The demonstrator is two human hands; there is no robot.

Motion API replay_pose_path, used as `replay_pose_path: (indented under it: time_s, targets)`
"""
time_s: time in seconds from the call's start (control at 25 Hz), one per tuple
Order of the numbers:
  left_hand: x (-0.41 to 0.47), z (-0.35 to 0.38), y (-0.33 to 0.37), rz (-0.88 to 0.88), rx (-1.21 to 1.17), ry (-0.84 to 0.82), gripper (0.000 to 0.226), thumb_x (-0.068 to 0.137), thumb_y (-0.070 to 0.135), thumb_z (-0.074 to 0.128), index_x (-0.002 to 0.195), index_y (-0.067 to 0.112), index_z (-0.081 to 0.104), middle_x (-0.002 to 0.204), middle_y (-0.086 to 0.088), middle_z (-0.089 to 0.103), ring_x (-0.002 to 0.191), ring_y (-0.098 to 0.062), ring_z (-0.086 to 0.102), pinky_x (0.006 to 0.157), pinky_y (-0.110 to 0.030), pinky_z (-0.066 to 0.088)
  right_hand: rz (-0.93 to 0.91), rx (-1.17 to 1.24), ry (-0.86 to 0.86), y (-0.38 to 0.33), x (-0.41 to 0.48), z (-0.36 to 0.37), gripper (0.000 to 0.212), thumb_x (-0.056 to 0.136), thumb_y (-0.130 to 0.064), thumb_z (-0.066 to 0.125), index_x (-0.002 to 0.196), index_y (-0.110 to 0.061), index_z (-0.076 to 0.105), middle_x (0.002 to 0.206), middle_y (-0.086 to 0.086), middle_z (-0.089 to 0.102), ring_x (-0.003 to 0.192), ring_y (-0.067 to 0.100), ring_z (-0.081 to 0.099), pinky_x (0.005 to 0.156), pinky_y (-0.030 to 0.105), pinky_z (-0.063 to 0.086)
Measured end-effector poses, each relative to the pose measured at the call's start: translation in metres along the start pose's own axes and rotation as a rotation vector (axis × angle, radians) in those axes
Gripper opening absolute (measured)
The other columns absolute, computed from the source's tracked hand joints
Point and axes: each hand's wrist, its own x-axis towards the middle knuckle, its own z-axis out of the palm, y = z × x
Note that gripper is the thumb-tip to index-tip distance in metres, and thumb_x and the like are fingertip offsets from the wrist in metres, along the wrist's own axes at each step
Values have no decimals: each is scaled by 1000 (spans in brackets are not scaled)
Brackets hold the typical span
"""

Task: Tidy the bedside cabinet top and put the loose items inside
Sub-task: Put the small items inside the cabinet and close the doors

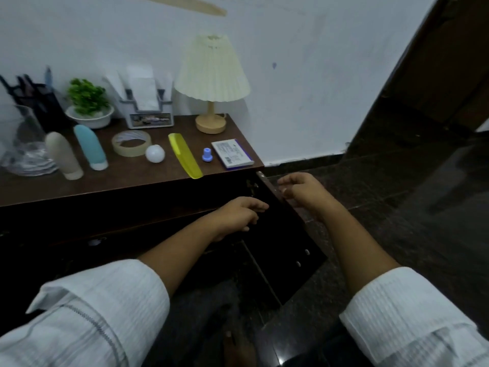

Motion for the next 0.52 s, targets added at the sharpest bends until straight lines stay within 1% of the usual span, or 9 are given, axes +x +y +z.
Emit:
replay_pose_path:
  time_s: [0.08, 0.12, 0.16, 0.28, 0.36, 0.44, 0.52]
  targets:
    - [-7, -22, -1, 50, 8, 122, 46, 91, -3, 50, 128, 20, 65, 126, 5, 66, 106, -6, 62, 76, -16, 50, -84, -5, 57, -11, 17, 18, 19, 86, -2, 62, 96, -15, 70, 97, 10, 75, 88, 23, 69, 78, 33, 56]
    - [-9, -35, 0, 91, 31, 205, 43, 91, -1, 52, 125, 19, 68, 123, 5, 69, 101, -3, 64, 71, -12, 48, -130, -26, 95, -18, 27, 27, 16, 84, -7, 67, 97, -16, 71, 95, 7, 75, 90, 22, 70, 84, 35, 57]
    - [-9, -48, 0, 133, 64, 301, 38, 90, 1, 56, 120, 20, 71, 119, 4, 71, 98, -3, 65, 70, -11, 47, -172, -61, 135, -26, 35, 35, 17, 83, -14, 70, 100, -16, 72, 95, 4, 75, 92, 21, 71, 88, 37, 58]
    - [-5, -85, 4, 215, 221, 635, 23, 89, 12, 64, 106, 22, 75, 105, 7, 74, 94, -9, 68, 78, -21, 47, -293, -212, 232, -50, 53, 58, 31, 84, -31, 72, 112, -17, 69, 110, 3, 71, 101, 21, 67, 90, 38, 55]
    - [3, -104, 8, 220, 353, 824, 14, 88, 20, 69, 100, 23, 74, 105, 7, 72, 96, -12, 65, 81, -26, 49, -355, -334, 253, -56, 65, 72, 43, 84, -42, 71, 119, -19, 65, 119, 6, 65, 110, 25, 62, 92, 41, 52]
    - [14, -117, 8, 181, 458, 907, 13, 86, 26, 71, 99, 25, 69, 111, 5, 66, 102, -15, 62, 84, -35, 51, -353, -447, 217, -54, 73, 84, 57, 83, -55, 68, 128, -21, 58, 124, 8, 59, 115, 29, 57, 95, 46, 50]
    - [30, -126, 6, 141, 538, 910, 24, 86, 30, 72, 108, 25, 65, 119, 2, 61, 109, -17, 60, 85, -39, 51, -340, -554, 204, -49, 80, 91, 68, 81, -66, 63, 134, -23, 53, 127, 9, 56, 118, 31, 53, 97, 47, 48]
